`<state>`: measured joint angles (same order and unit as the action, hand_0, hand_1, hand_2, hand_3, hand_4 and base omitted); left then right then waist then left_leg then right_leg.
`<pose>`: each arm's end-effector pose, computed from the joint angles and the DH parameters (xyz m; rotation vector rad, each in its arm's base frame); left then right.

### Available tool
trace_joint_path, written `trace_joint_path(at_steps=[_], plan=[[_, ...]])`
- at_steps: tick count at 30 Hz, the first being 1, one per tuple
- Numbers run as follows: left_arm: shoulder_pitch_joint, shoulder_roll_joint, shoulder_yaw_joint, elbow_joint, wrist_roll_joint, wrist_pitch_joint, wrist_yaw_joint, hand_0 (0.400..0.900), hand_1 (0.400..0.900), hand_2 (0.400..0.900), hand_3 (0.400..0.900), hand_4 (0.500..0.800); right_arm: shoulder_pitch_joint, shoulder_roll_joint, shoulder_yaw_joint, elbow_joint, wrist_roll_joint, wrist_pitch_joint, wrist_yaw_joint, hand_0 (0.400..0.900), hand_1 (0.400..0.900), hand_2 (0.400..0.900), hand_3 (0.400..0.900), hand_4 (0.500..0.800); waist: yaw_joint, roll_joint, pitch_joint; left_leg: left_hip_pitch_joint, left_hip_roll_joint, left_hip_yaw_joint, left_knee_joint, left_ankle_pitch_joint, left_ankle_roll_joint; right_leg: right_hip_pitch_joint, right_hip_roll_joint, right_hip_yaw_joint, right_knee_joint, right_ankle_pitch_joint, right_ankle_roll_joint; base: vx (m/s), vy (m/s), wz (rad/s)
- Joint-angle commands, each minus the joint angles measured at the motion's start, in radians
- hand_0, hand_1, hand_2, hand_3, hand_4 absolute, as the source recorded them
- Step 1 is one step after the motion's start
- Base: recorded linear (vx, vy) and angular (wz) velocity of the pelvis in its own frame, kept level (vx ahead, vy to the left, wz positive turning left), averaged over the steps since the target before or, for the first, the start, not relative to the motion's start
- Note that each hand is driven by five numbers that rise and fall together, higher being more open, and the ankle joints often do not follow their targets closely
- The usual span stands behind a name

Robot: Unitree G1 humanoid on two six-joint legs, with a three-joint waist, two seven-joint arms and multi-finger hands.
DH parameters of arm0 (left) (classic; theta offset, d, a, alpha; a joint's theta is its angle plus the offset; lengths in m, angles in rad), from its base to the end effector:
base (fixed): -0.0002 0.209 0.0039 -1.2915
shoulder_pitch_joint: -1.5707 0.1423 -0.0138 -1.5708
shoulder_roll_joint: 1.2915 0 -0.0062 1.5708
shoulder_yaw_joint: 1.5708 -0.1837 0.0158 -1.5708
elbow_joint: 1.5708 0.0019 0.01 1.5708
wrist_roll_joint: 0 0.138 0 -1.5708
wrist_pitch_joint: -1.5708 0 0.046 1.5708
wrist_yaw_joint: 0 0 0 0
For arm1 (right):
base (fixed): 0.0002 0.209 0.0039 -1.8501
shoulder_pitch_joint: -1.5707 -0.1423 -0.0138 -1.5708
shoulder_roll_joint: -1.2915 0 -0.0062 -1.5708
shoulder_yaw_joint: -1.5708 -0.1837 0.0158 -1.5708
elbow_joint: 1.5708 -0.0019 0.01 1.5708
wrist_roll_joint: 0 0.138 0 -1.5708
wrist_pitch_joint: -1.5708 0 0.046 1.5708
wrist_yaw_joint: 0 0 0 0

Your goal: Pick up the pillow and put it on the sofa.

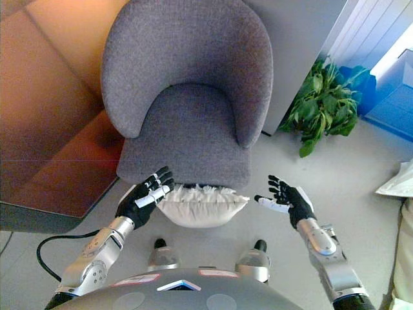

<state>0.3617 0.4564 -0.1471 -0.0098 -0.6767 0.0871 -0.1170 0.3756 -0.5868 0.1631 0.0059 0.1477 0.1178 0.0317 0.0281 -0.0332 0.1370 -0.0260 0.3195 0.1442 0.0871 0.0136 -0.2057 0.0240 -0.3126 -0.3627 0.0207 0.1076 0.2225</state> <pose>0.1143 0.2208 -0.0047 -0.2739 0.4769 -0.1156 0.1093 -0.2463 -0.0008 -0.4031 0.5639 0.1343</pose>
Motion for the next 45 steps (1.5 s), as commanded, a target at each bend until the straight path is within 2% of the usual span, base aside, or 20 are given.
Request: trace_joint_path(at_steps=[1,5,9,14,20,24,25,28,37,45], plan=[[-0.085,0.104,0.085,-0.103,-0.057,-0.105,-0.013,0.9,0.9,0.9,0.9,0.8,-0.187,-0.044,-0.004,-0.068,-0.221,-0.11,-0.037,0.9,0.9,0.9,0.9,0.8,0.008,-0.027,0.061,-0.03,0.076,-0.007,0.15,-0.043,0.019,-0.161,-0.103,0.085,0.155,0.003,0.016,-0.2,-0.126,0.4],[-0.152,0.149,0.087,-0.074,-0.114,-0.155,0.016,0.9,0.9,0.9,0.9,0.8,-0.339,-0.142,0.026,-0.029,-0.33,-0.124,-0.1,0.9,0.9,0.9,0.9,0.8,0.013,-0.014,0.167,-0.194,0.119,-0.081,0.237,-0.042,0.0,-0.369,-0.156,0.136,0.277,-0.003,0.014,-0.29,-0.106,0.35],[-0.207,0.159,0.075,-0.053,-0.14,-0.202,0.053,0.9,0.9,0.9,0.9,0.8,-0.458,-0.197,0.042,-0.014,-0.373,-0.124,-0.135,0.9,0.9,0.9,0.9,0.8,0.023,-0.004,0.248,-0.386,0.096,-0.144,0.354,-0.077,0.019,-0.565,-0.197,0.202,0.43,-0.036,0.012,-0.28,-0.007,0.23],[-0.255,0.163,0.066,-0.046,-0.158,-0.249,0.071,0.9,0.9,0.9,0.9,0.8,-0.555,-0.237,0.05,-0.004,-0.397,-0.132,-0.149,0.9,0.9,0.9,0.9,0.8,0.031,0.015,0.326,-0.599,0.088,-0.135,0.499,-0.11,0.025,-0.731,-0.202,0.222,0.571,-0.088,0.007,-0.23,0.024,0.17],[-0.335,0.165,0.05,-0.055,-0.199,-0.284,0.094,0.9,0.9,0.9,0.9,0.8,-0.703,-0.26,0.08,0.034,-0.407,-0.127,-0.184,0.9,0.9,0.9,0.9,0.8,0.039,0.041,0.378,-0.818,0.081,-0.132,0.644,-0.148,0.033,-0.921,-0.225,0.229,0.724,-0.123,-0.003,-0.17,0.056,0.12],[-0.377,0.162,0.049,-0.07,-0.217,-0.296,0.101,0.9,0.9,0.9,0.9,0.8,-0.78,-0.282,0.095,0.052,-0.406,-0.111,-0.188,0.9,0.9,0.9,0.9,0.8,0.045,0.055,0.383,-0.956,0.075,-0.138,0.77,-0.184,0.046,-1.042,-0.238,0.237,0.866,-0.173,-0.022,-0.08,0.045,0.19],[-0.38,0.163,0.047,-0.081,-0.22,-0.298,0.103,0.9,0.9,0.9,0.9,0.8,-0.797,-0.286,0.102,0.061,-0.405,-0.1,-0.191,0.9,0.9,0.9,0.9,0.8,0.05,0.061,0.383,-0.992,0.078,-0.15,0.829,-0.221,0.04,-1.079,-0.246,0.248,0.926,-0.208,-0.018,0.02,0.029,0.2],[-0.39,0.16,0.053,-0.101,-0.231,-0.298,0.099,0.9,0.9,0.9,0.9,0.8,-0.846,-0.294,0.12,0.091,-0.416,-0.086,-0.198,0.9,0.9,0.9,0.9,0.8,0.058,0.071,0.383,-1.099,0.079,-0.179,0.962,-0.269,0.04,-1.189,-0.262,0.283,1.057,-0.263,-0.026,-0.01,0.033,0.19],[-0.377,0.159,0.076,-0.156,-0.293,-0.28,0.036,0.9,0.9,0.9,0.9,0.8,-0.945,-0.281,0.154,0.191,-0.441,-0.052,-0.232,0.9,0.9,0.9,0.9,0.8,0.092,0.089,0.383,-1.294,0.073,-0.267,1.231,-0.344,0.036,-1.367,-0.28,0.373,1.339,-0.409,-0.053,0.0,0.022,0.15],[-0.371,0.161,0.068,-0.175,-0.31,-0.257,0.005,0.9,0.9,0.9,0.9,0.8,-1.009,-0.242,0.193,0.3,-0.405,-0.008,-0.182,0.9,0.9,0.9,0.9,0.8,0.12,0.094,0.383,-1.396,0.055,-0.345,1.409,-0.403,0.027,-1.468,-0.284,0.446,1.541,-0.497,-0.074,0.05,-0.012,0.18]])
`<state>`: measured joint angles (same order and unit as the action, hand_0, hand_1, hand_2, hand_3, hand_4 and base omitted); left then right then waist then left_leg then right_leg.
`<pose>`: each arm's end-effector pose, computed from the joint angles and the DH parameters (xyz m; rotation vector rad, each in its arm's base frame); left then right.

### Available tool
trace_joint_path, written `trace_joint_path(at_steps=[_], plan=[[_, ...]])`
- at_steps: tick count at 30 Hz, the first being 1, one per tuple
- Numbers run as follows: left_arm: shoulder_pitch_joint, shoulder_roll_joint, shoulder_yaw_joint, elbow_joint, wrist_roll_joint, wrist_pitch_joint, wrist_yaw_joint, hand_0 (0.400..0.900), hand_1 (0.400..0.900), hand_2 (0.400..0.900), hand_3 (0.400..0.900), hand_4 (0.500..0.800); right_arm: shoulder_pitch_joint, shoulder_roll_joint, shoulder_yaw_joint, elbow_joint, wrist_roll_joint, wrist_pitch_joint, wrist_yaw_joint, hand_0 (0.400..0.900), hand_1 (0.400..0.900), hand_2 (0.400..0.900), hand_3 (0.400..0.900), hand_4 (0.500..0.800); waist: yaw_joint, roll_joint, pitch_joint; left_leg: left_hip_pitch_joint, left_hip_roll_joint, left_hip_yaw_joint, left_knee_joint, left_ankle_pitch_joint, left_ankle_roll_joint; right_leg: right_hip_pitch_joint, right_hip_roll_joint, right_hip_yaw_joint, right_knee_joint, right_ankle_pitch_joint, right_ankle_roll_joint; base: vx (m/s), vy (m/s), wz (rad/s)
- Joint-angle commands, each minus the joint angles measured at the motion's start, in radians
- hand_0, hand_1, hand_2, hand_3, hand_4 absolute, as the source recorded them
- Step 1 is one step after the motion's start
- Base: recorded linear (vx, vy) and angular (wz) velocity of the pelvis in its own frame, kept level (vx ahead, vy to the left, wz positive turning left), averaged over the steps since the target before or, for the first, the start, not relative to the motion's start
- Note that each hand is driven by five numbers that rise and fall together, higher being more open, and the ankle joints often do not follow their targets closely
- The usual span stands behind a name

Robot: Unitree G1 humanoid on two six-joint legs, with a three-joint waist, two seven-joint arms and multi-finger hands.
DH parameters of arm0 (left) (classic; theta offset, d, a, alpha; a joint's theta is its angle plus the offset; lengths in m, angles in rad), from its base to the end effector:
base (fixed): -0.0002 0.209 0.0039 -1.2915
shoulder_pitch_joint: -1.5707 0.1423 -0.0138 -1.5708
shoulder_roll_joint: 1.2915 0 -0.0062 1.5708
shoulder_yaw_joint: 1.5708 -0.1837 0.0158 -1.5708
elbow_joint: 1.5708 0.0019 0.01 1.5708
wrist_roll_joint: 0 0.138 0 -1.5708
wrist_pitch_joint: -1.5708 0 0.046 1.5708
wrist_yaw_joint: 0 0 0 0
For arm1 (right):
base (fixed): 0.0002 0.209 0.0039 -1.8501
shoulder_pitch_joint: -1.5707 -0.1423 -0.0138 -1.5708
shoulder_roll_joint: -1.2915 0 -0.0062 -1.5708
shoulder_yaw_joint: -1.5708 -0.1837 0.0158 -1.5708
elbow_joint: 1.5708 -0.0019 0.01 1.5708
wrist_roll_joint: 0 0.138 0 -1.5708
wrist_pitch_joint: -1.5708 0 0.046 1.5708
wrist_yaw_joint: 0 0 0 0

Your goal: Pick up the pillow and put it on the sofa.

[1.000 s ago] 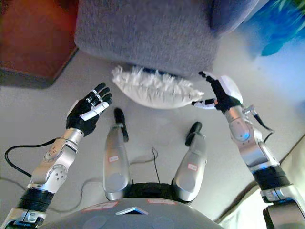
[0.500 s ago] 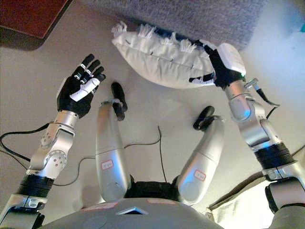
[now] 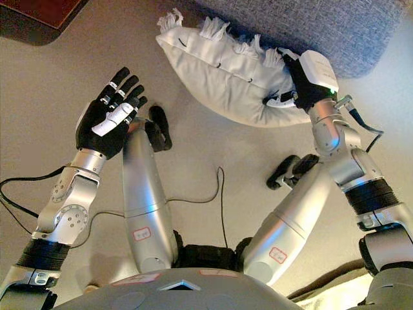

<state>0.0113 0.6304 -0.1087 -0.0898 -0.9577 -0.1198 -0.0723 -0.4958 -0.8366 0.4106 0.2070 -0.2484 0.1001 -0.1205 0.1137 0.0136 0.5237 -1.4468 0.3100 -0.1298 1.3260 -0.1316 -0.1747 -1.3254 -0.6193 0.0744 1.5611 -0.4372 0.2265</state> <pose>0.2007 0.2364 0.0869 -0.3368 -0.1058 -0.1875 0.2792 -0.2383 0.1369 -1.1778 -0.1503 0.0317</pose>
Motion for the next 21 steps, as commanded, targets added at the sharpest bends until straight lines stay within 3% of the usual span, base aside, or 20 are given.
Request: trace_joint_path(at_steps=[1,4,5,6,14,21], plan=[[-0.018,-0.014,0.029,-0.097,-0.027,-0.043,-0.039,0.9,0.9,0.9,0.9,0.8,-0.141,0.014,-0.055,0.113,-0.006,0.013,-0.029,0.9,0.9,0.9,0.9,0.8,0.037,0.048,-0.004,0.02,0.062,-0.077,0.182,-0.262,-0.004,-0.124,0.023,0.012,0.012,0.044,-0.08,0.05,-0.029,0.16],[-0.016,-0.017,0.023,-0.097,-0.022,-0.029,-0.035,0.9,0.9,0.9,0.9,0.8,-0.156,0.037,-0.05,0.144,0.01,0.039,-0.029,0.9,0.9,0.9,0.9,0.8,0.046,0.048,-0.004,0.004,0.052,-0.091,0.218,-0.274,-0.001,-0.144,0.022,0.024,0.054,0.035,-0.087,0.04,-0.032,0.14],[-0.013,-0.021,0.021,-0.094,-0.018,-0.021,-0.037,0.9,0.9,0.9,0.9,0.8,-0.161,0.05,-0.051,0.162,0.019,0.054,-0.038,0.512,0.512,0.512,0.512,0.567,0.05,0.049,-0.004,0.002,0.05,-0.097,0.231,-0.277,0.001,-0.148,0.019,0.028,0.068,0.034,-0.09,0.05,-0.035,0.12],[-0.01,-0.024,0.022,-0.093,-0.014,-0.015,-0.038,0.9,0.9,0.9,0.9,0.8,-0.164,0.063,-0.053,0.169,0.016,0.064,-0.032,0.4,0.4,0.4,0.4,0.5,0.052,0.05,-0.004,0.002,0.048,-0.099,0.238,-0.279,0.002,-0.149,0.018,0.031,0.077,0.034,-0.091,0.06,-0.034,0.12],[0.035,-0.04,0.022,-0.089,0.013,0.013,-0.045,0.9,0.9,0.9,0.9,0.8,-0.125,0.123,-0.079,0.144,-0.019,0.115,-0.018,0.4,0.4,0.4,0.4,0.5,0.054,0.055,-0.004,0.018,0.049,-0.122,0.286,-0.274,0.001,-0.133,-0.001,0.053,0.125,0.048,-0.091,0.06,-0.017,0.04],[0.068,-0.047,0.029,-0.086,0.01,0.041,-0.034,0.9,0.9,0.9,0.9,0.8,-0.071,0.152,-0.095,0.108,-0.04,0.109,-0.022,0.4,0.4,0.4,0.4,0.5,0.049,0.055,-0.004,0.061,0.065,-0.13,0.299,-0.263,0.002,-0.088,-0.008,0.064,0.129,0.064,-0.09,0.05,0.005,-0.04]])
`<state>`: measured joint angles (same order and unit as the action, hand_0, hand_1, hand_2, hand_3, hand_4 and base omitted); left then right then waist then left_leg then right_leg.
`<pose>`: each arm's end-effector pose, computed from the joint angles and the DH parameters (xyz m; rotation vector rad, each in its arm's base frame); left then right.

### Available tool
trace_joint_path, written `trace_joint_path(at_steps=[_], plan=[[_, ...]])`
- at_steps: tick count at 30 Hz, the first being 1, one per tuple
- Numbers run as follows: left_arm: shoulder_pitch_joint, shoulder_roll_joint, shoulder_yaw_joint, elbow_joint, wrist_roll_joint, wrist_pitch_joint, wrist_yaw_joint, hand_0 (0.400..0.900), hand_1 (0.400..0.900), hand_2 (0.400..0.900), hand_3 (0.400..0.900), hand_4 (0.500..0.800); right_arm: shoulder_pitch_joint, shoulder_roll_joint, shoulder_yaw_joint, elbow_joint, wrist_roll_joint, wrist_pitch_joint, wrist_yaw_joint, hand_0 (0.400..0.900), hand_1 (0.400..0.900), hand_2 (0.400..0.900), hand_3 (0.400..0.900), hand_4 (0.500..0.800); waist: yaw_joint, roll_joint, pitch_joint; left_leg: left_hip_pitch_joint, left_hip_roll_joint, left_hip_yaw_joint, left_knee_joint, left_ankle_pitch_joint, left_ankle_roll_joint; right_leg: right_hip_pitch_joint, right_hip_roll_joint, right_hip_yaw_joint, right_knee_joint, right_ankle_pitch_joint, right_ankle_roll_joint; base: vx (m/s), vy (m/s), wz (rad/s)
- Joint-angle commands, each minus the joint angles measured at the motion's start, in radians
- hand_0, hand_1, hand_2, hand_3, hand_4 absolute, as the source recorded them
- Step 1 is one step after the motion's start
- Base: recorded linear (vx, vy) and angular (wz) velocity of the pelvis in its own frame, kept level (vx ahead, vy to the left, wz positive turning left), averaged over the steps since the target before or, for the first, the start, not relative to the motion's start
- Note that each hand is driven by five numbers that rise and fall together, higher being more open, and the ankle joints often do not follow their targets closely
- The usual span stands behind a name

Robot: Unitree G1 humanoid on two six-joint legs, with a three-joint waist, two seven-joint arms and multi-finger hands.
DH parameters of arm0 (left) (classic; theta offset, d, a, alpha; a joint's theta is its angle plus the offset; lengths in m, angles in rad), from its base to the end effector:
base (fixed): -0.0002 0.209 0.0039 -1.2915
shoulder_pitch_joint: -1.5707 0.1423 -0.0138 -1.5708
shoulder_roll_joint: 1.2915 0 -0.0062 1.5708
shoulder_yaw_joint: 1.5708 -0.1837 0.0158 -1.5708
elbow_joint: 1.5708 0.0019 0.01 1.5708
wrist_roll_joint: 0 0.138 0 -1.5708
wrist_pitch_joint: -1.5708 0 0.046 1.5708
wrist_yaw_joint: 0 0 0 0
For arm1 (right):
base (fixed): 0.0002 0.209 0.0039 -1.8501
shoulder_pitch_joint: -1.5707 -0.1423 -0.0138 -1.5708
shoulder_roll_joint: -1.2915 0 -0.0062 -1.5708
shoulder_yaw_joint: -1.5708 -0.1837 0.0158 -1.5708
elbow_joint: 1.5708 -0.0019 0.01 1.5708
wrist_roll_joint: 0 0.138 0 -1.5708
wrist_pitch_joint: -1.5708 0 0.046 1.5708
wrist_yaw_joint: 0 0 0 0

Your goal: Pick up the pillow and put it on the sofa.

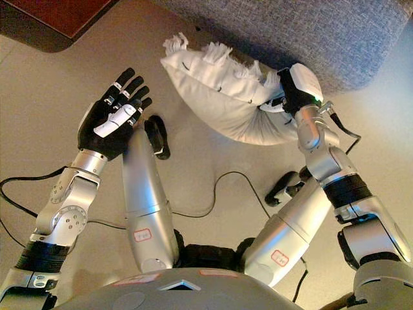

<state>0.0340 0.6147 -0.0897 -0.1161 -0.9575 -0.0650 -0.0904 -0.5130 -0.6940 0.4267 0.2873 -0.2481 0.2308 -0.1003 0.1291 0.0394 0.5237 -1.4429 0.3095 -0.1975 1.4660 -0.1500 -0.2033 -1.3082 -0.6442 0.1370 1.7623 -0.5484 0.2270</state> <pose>0.1968 0.2348 0.0849 -0.3514 -0.0681 -0.2093 0.2870 -0.2197 0.1109 -1.0860 0.0212 0.0245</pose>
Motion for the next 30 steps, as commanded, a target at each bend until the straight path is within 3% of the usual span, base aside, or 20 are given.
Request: trace_joint_path(at_steps=[1,6,12,18,19,23,30], plan=[[0.047,-0.033,0.011,-0.059,0.009,-0.009,-0.008,0.9,0.9,0.9,0.9,0.8,-0.048,0.015,-0.113,0.021,-0.044,-0.028,-0.049,0.4,0.4,0.4,0.4,0.5,0.032,0.029,-0.004,0.067,0.067,-0.059,0.152,-0.242,0.031,-0.095,0.018,-0.001,-0.078,0.178,-0.089,0.05,0.016,-0.06],[0.045,-0.044,0.019,-0.037,0.01,0.008,0.045,0.9,0.9,0.9,0.9,0.8,-0.021,0.028,-0.134,-0.042,-0.044,-0.052,-0.069,0.4,0.4,0.4,0.4,0.5,0.025,0.017,-0.004,0.166,0.078,-0.008,0.048,-0.207,0.04,0.009,0.022,-0.049,-0.194,0.217,-0.079,0.03,0.014,-0.08],[0.009,-0.06,0.03,-0.008,0.013,-0.028,0.093,0.9,0.9,0.9,0.9,0.8,-0.023,0.022,-0.18,-0.143,-0.036,-0.13,-0.111,0.4,0.4,0.4,0.4,0.5,0.014,-0.005,-0.004,0.388,0.086,0.102,-0.24,-0.134,0.058,0.216,0.057,-0.163,-0.505,0.331,-0.05,-0.06,0.025,-0.19],[-0.033,-0.074,0.013,0.004,0.102,-0.051,0.144,0.9,0.9,0.9,0.9,0.8,0.023,-0.009,-0.231,-0.282,0.009,-0.186,-0.112,0.4,0.4,0.4,0.4,0.5,0.003,-0.038,-0.012,0.697,0.06,0.195,-0.685,0.022,0.08,0.507,0.116,-0.293,-0.904,0.495,-0.043,-0.03,0.005,-0.16],[-0.026,-0.08,0.011,0.002,0.135,-0.04,0.152,0.9,0.9,0.9,0.9,0.8,0.068,-0.024,-0.255,-0.331,0.037,-0.206,-0.111,0.4,0.4,0.4,0.4,0.5,0.002,-0.053,-0.037,0.793,0.04,0.215,-0.809,0.056,0.084,0.608,0.12,-0.342,-1.031,0.528,-0.035,0.11,0.008,-0.11],[0.015,-0.089,0.008,0.002,0.232,-0.017,0.144,0.9,0.9,0.9,0.9,0.8,0.241,-0.054,-0.359,-0.446,0.096,-0.282,-0.086,0.4,0.4,0.4,0.4,0.5,-0.004,-0.082,-0.109,1.014,-0.021,0.271,-1.035,0.117,0.088,0.863,0.144,-0.448,-1.291,0.605,-0.017,0.13,0.018,-0.13],[0.074,-0.126,0.043,0.009,0.301,0.031,0.141,0.9,0.9,0.9,0.9,0.8,0.48,-0.022,-0.492,-0.623,0.175,-0.378,0.01,0.4,0.4,0.4,0.4,0.5,-0.054,-0.104,-0.227,1.292,-0.011,0.357,-1.322,0.195,0.069,1.141,0.207,-0.491,-1.598,0.726,0.02,0.13,-0.007,-0.17]])
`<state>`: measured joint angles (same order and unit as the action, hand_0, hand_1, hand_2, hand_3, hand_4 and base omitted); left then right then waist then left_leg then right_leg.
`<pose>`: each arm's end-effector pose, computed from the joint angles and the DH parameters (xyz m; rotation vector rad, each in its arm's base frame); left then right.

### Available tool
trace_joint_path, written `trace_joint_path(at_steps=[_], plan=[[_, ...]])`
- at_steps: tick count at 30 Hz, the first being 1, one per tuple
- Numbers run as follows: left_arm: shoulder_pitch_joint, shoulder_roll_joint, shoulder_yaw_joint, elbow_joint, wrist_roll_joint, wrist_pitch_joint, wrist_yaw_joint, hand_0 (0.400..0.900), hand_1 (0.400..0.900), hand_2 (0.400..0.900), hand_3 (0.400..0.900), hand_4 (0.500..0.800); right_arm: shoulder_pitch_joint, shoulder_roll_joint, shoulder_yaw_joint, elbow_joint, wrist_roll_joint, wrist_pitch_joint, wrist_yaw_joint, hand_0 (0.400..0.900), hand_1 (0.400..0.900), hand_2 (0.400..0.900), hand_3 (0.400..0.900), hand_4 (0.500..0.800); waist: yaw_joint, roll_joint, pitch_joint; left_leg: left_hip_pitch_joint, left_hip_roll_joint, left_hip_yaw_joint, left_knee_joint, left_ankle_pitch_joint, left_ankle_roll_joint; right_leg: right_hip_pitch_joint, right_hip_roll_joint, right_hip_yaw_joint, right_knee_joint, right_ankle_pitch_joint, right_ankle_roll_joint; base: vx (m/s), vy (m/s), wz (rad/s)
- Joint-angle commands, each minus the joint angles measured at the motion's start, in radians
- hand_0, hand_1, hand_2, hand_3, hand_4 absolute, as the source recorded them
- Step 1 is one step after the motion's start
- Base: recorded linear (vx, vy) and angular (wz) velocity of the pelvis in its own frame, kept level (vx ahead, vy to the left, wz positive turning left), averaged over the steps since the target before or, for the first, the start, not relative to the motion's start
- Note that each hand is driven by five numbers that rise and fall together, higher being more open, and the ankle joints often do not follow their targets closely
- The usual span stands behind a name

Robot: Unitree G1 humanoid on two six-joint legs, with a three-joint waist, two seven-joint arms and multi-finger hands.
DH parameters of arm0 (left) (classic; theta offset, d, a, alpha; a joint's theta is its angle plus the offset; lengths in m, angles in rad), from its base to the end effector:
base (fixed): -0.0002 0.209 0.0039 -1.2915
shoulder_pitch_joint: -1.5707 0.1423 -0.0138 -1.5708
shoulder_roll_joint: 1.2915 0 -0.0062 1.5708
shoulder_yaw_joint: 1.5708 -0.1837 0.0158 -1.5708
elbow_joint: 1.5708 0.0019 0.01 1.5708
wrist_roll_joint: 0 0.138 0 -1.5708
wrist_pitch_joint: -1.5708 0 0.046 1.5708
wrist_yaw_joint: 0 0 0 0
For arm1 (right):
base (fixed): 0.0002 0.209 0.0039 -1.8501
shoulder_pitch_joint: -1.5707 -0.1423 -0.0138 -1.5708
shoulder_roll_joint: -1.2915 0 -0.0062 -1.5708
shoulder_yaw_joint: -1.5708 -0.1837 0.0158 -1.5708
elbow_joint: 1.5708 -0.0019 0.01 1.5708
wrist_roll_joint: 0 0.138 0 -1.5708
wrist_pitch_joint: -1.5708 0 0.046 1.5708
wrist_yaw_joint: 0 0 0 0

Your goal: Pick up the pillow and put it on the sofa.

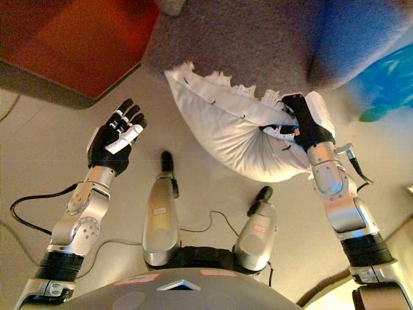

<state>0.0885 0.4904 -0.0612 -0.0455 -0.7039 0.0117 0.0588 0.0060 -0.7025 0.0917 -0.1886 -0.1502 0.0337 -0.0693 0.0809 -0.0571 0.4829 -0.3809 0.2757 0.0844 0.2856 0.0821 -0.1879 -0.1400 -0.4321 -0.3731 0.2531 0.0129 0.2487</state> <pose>0.1856 0.2287 0.0528 -0.2148 0.0970 0.0143 0.2010 -0.2371 0.1049 -0.8372 -0.1524 0.0653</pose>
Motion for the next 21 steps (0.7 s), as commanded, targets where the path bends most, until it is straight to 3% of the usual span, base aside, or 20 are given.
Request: trace_joint_path(at_steps=[1,8,17,21], plan=[[0.03,-0.01,0.025,-0.064,0.047,-0.034,-0.018,0.9,0.9,0.9,0.9,0.8,0.003,-0.005,-0.177,-0.179,0.096,-0.199,0.004,0.4,0.4,0.4,0.4,0.5,-0.017,-0.009,-0.215,0.274,0.021,0.093,-0.191,-0.027,0.052,0.012,0.009,0.018,-0.126,0.173,0.005,0.1,0.009,-0.09],[0.043,-0.032,0.028,-0.06,0.027,0.0,-0.037,0.9,0.9,0.9,0.9,0.8,0.085,0.003,-0.246,-0.235,0.218,-0.214,0.106,0.4,0.4,0.4,0.4,0.5,-0.039,-0.016,-0.307,0.393,0.029,0.171,-0.316,0.009,0.04,0.111,0.038,-0.012,-0.212,0.201,0.013,0.06,-0.014,0.04],[0.075,-0.024,0.049,-0.056,0.025,0.063,-0.123,0.9,0.9,0.9,0.9,0.8,0.051,-0.074,-0.328,-0.201,0.309,-0.136,0.187,0.4,0.4,0.4,0.4,0.5,-0.017,-0.027,-0.365,0.446,0.03,0.189,-0.359,0.003,0.022,0.183,0.045,-0.071,-0.279,0.205,0.013,0.05,-0.011,0.12],[0.08,-0.006,0.063,-0.054,0.006,0.09,-0.13,0.9,0.9,0.9,0.9,0.8,-0.008,-0.124,-0.319,-0.158,0.324,-0.09,0.248,0.4,0.4,0.4,0.4,0.5,0.006,-0.032,-0.381,0.453,0.028,0.181,-0.363,-0.001,0.016,0.202,0.044,-0.097,-0.289,0.205,0.013,0.07,-0.012,0.09]])
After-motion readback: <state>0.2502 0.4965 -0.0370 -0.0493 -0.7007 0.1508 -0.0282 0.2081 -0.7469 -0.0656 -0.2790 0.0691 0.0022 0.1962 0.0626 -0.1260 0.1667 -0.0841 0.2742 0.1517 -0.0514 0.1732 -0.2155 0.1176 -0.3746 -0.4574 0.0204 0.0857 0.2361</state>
